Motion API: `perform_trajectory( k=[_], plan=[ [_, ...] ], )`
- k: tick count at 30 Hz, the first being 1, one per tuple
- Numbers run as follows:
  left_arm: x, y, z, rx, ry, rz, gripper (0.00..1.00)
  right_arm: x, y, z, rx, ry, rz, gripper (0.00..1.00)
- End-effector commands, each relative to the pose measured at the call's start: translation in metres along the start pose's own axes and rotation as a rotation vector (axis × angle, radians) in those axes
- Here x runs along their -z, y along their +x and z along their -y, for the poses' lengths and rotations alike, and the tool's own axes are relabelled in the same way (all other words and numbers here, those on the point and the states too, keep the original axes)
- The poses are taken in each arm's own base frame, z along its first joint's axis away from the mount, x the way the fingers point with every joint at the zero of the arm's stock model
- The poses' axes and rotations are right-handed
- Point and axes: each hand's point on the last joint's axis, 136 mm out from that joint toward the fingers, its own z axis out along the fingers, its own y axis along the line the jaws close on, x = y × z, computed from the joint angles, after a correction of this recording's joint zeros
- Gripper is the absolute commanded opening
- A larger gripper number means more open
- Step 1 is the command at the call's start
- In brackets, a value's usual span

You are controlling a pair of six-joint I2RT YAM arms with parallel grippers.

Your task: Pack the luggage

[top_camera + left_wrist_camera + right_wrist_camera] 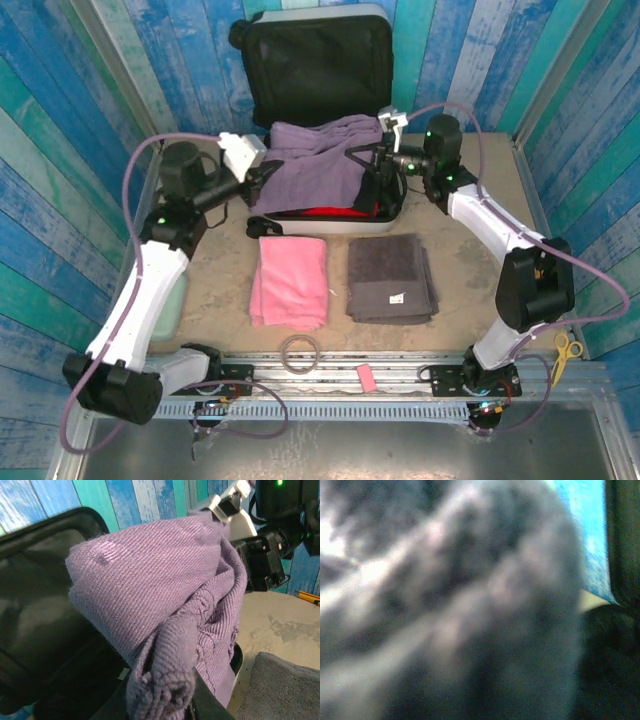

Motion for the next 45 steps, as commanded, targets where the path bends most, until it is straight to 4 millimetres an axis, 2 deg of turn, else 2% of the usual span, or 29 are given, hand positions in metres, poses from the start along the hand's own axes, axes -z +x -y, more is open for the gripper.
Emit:
perform_trajectory(
  k=[1,2,5,17,21,23,25,26,27,28,29,31,32,35,38,42,45],
  plan=[
    [-0.027,0.017,-0.014,0.026,-0.037,-0.002,0.00,0.019,-0.008,0.031,-0.075,0.128,-0.009,0.00],
    [-0.041,0.034,-0.017,0.052,-0.026,-0.037,0.00,0.022,-0.003,0.041,-0.106,0.146,-0.019,0.00],
    [-0.059,0.056,-0.023,0.080,-0.015,-0.087,0.00,0.028,0.008,0.058,-0.153,0.177,-0.042,0.00],
    [-0.110,0.136,-0.042,0.125,0.000,-0.249,0.00,0.017,0.051,0.114,-0.276,0.273,-0.158,0.00],
    [-0.126,0.162,-0.052,0.116,-0.022,-0.299,0.00,0.012,0.058,0.144,-0.269,0.339,-0.167,0.01],
    [-0.136,0.176,-0.061,0.111,-0.039,-0.336,0.00,0.005,0.061,0.160,-0.273,0.352,-0.173,0.14],
    [-0.145,0.189,-0.074,0.103,-0.077,-0.375,0.00,-0.002,0.063,0.178,-0.275,0.373,-0.174,0.34],
    [-0.149,0.195,-0.085,0.096,-0.116,-0.397,0.10,-0.005,0.064,0.188,-0.258,0.391,-0.176,0.48],
    [-0.152,0.203,-0.099,0.103,-0.177,-0.426,0.33,-0.005,0.065,0.198,-0.234,0.430,-0.182,0.57],
    [-0.153,0.208,-0.109,0.110,-0.215,-0.448,0.53,-0.002,0.066,0.206,-0.218,0.479,-0.193,0.61],
    [-0.154,0.211,-0.119,0.119,-0.246,-0.463,0.60,0.001,0.064,0.213,-0.195,0.525,-0.200,0.64],
    [-0.151,0.209,-0.136,0.138,-0.315,-0.453,0.73,0.011,0.059,0.224,-0.167,0.619,-0.202,0.69],
    [-0.149,0.207,-0.143,0.143,-0.356,-0.436,0.94,0.016,0.057,0.228,-0.155,0.662,-0.204,0.70],
    [-0.141,0.197,-0.155,0.135,-0.429,-0.392,0.93,0.021,0.048,0.229,-0.127,0.703,-0.217,0.69],
    [-0.132,0.186,-0.168,0.155,-0.511,-0.373,0.93,0.018,0.040,0.218,-0.115,0.680,-0.209,0.65],
    [-0.121,0.151,-0.175,0.233,-0.567,-0.283,0.93,0.000,0.034,0.197,-0.056,0.620,-0.212,0.57],
    [-0.124,0.134,-0.165,0.343,-0.504,-0.240,0.96,-0.016,0.035,0.193,-0.067,0.572,-0.214,0.43]
  ],
)
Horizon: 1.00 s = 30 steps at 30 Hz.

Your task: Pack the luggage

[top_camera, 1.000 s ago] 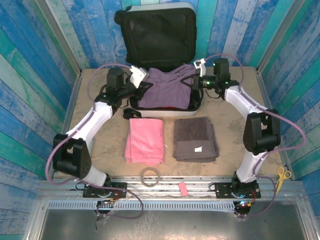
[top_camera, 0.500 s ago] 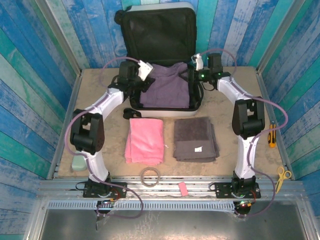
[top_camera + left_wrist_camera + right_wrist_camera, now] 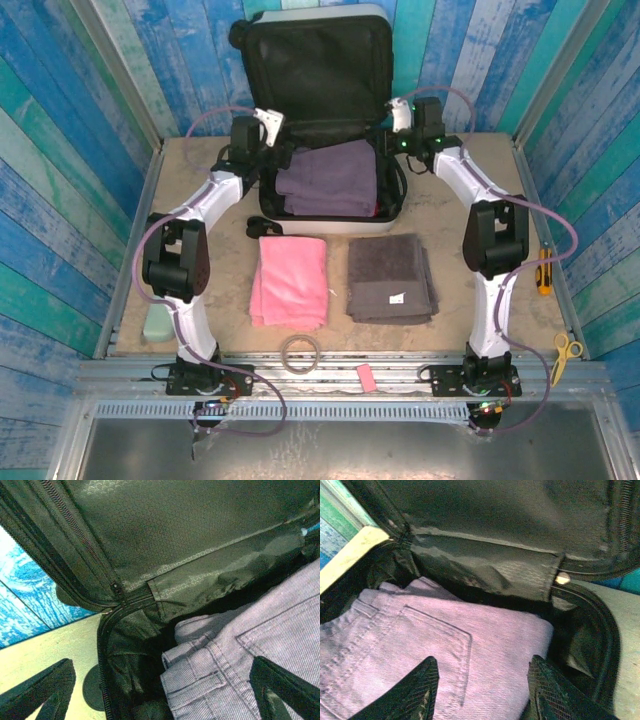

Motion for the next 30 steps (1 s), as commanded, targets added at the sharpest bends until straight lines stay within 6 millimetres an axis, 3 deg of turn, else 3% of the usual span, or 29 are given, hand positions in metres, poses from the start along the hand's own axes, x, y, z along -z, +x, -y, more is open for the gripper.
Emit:
perform_trajectory(
  k=[1,4,7,9,12,18,22,25,28,30],
  plan=[
    [0.028,-0.048,0.006,0.154,0.052,0.078,1.00,0.000,-0.017,-0.025,0.031,-0.056,0.021,0.38],
    [0.017,-0.033,0.022,0.253,0.143,-0.001,0.76,-0.017,-0.008,-0.024,-0.005,-0.070,0.000,0.29],
    [0.006,-0.002,0.041,0.327,0.214,-0.083,0.39,-0.033,0.009,-0.021,-0.029,-0.064,-0.029,0.24],
    [0.003,0.024,0.053,0.372,0.235,-0.135,0.21,-0.041,0.021,-0.020,-0.035,-0.057,-0.051,0.22],
    [0.006,0.058,0.075,0.390,0.264,-0.204,0.05,-0.050,0.045,-0.012,-0.057,-0.032,-0.089,0.20],
    [0.011,0.126,0.107,0.393,0.294,-0.350,0.00,-0.060,0.078,0.004,-0.104,0.025,-0.157,0.18],
    [0.006,0.158,0.110,0.388,0.285,-0.433,0.00,-0.058,0.083,0.009,-0.125,0.054,-0.173,0.20],
    [0.007,0.149,0.102,0.367,0.248,-0.406,0.00,-0.045,0.066,0.002,-0.109,0.046,-0.151,0.26],
    [0.016,0.107,0.089,0.341,0.199,-0.306,0.09,-0.021,0.039,-0.010,-0.085,0.040,-0.115,0.39],
    [0.027,0.073,0.078,0.327,0.158,-0.218,0.22,-0.003,0.023,-0.017,-0.070,0.050,-0.092,0.50]
  ],
)
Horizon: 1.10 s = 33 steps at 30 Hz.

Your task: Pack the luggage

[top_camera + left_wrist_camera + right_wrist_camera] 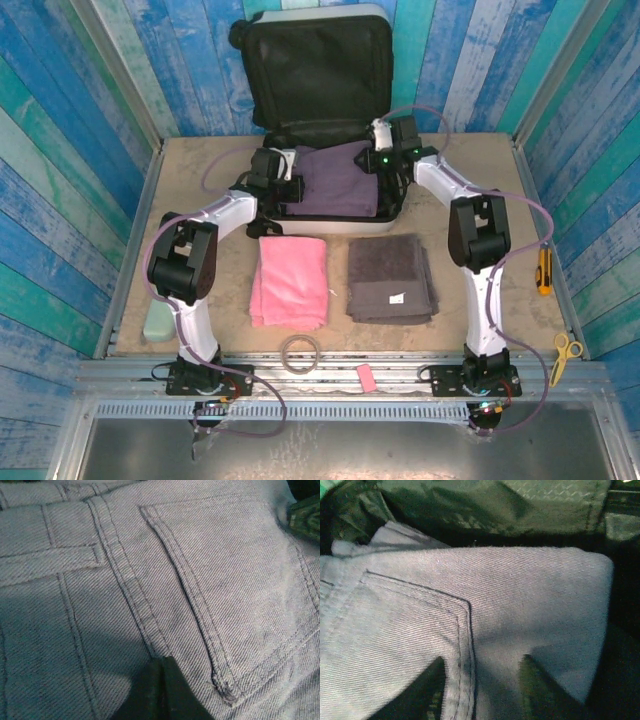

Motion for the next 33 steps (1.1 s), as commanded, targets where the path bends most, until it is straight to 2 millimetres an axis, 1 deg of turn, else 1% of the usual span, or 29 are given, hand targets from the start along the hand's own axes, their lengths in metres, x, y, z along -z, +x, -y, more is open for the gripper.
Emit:
perform_trajectory(
  k=[1,3,4,5,6,8,9,11,12,13,15,16,17,18,19,21,23,25,26,28,29,31,33],
  plan=[
    [0.043,-0.041,0.006,-0.030,-0.081,0.110,0.30,0.057,-0.038,-0.021,0.033,0.029,0.069,0.55],
    [0.072,-0.072,0.012,-0.045,-0.103,0.217,0.56,0.085,-0.048,-0.027,0.044,0.049,0.096,0.61],
    [0.085,-0.083,0.015,-0.050,-0.109,0.250,0.65,0.097,-0.051,-0.028,0.042,0.063,0.106,0.63],
    [0.097,-0.094,0.019,-0.055,-0.113,0.281,0.76,0.111,-0.053,-0.029,0.037,0.073,0.115,0.65],
    [0.109,-0.101,0.023,-0.062,-0.109,0.306,0.85,0.124,-0.054,-0.029,0.026,0.081,0.124,0.67],
    [0.131,-0.110,0.030,-0.061,-0.098,0.346,0.98,0.152,-0.047,-0.025,-0.018,0.100,0.133,0.70],
    [0.140,-0.111,0.034,-0.060,-0.085,0.364,0.94,0.163,-0.041,-0.022,-0.041,0.107,0.133,0.71],
    [0.157,-0.105,0.043,-0.055,-0.045,0.381,0.93,0.186,-0.018,-0.014,-0.103,0.121,0.120,0.73],
    [0.164,-0.100,0.047,-0.053,-0.022,0.380,0.93,0.194,-0.005,-0.010,-0.127,0.128,0.110,0.74],
    [0.169,-0.091,0.051,-0.047,-0.001,0.371,0.93,0.202,0.009,-0.005,-0.156,0.133,0.103,0.75],
    [0.172,-0.066,0.067,-0.052,0.062,0.332,0.94,0.215,0.043,0.001,-0.205,0.133,0.074,0.77],
    [0.173,-0.051,0.075,-0.050,0.078,0.303,0.98,0.219,0.062,0.005,-0.231,0.138,0.055,0.78],
    [0.171,-0.033,0.083,-0.051,0.091,0.269,0.98,0.223,0.080,0.007,-0.254,0.141,0.036,0.78],
    [0.166,-0.016,0.090,-0.046,0.106,0.232,0.96,0.226,0.095,0.008,-0.273,0.140,0.022,0.79],
    [0.171,-0.001,0.102,-0.040,0.130,0.219,0.93,0.230,0.110,0.009,-0.292,0.138,0.010,0.80],
    [0.163,0.035,0.120,-0.012,0.171,0.149,0.89,0.230,0.137,0.007,-0.324,0.127,-0.025,0.81],
    [0.152,0.072,0.140,0.022,0.206,0.071,0.87,0.224,0.164,0.004,-0.360,0.098,-0.076,0.82],
    [0.142,0.100,0.157,0.053,0.223,0.018,0.86,0.219,0.184,0.003,-0.386,0.081,-0.121,0.83],
    [0.132,0.116,0.161,0.080,0.221,-0.020,0.86,0.216,0.194,0.005,-0.399,0.087,-0.136,0.83],
    [0.119,0.136,0.167,0.126,0.210,-0.071,0.88,0.211,0.209,0.011,-0.416,0.105,-0.161,0.84],
    [0.112,0.144,0.169,0.141,0.197,-0.098,0.91,0.208,0.215,0.014,-0.418,0.118,-0.174,0.84],
    [0.100,0.158,0.174,0.154,0.185,-0.151,0.92,0.203,0.225,0.021,-0.430,0.132,-0.204,0.85],
    [0.090,0.166,0.181,0.156,0.180,-0.187,0.92,0.199,0.233,0.029,-0.437,0.153,-0.228,0.85]
  ],
)
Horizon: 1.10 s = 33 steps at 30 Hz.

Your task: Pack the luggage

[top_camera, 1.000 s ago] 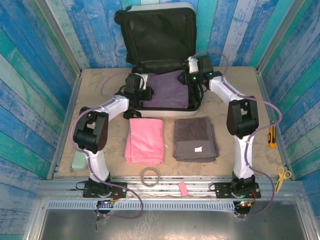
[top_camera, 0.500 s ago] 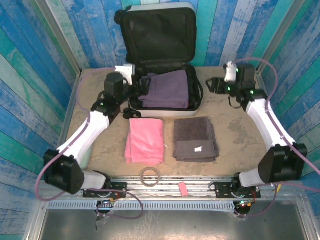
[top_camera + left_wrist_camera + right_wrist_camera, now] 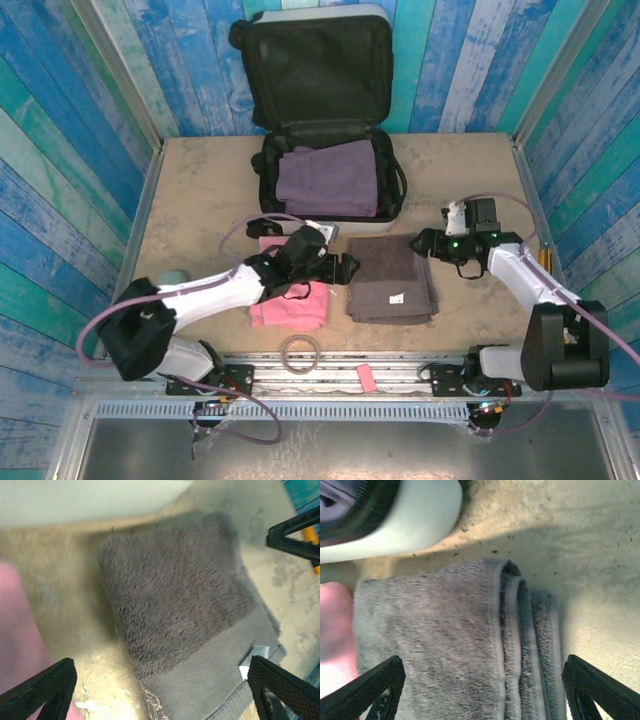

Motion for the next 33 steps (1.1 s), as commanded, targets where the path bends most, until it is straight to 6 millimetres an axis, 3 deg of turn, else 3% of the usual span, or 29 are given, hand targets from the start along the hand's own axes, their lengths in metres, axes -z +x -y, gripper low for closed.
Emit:
perform_trajectory(
  k=[1,13,22,33],
  plan=[
    [-0.021,-0.002,0.007,0.086,-0.021,-0.009,0.91,-0.012,0.000,0.014,-0.010,0.022,-0.013,0.85],
    [-0.070,0.025,-0.010,0.266,-0.107,-0.114,0.81,-0.058,0.009,0.026,-0.061,-0.062,-0.117,0.80],
    [-0.098,0.039,-0.022,0.345,-0.141,-0.136,0.67,-0.065,0.018,0.024,-0.044,-0.052,-0.147,0.72],
    [-0.103,0.042,-0.023,0.378,-0.113,-0.119,0.51,-0.070,0.034,0.011,-0.014,-0.031,-0.191,0.56]
  ],
)
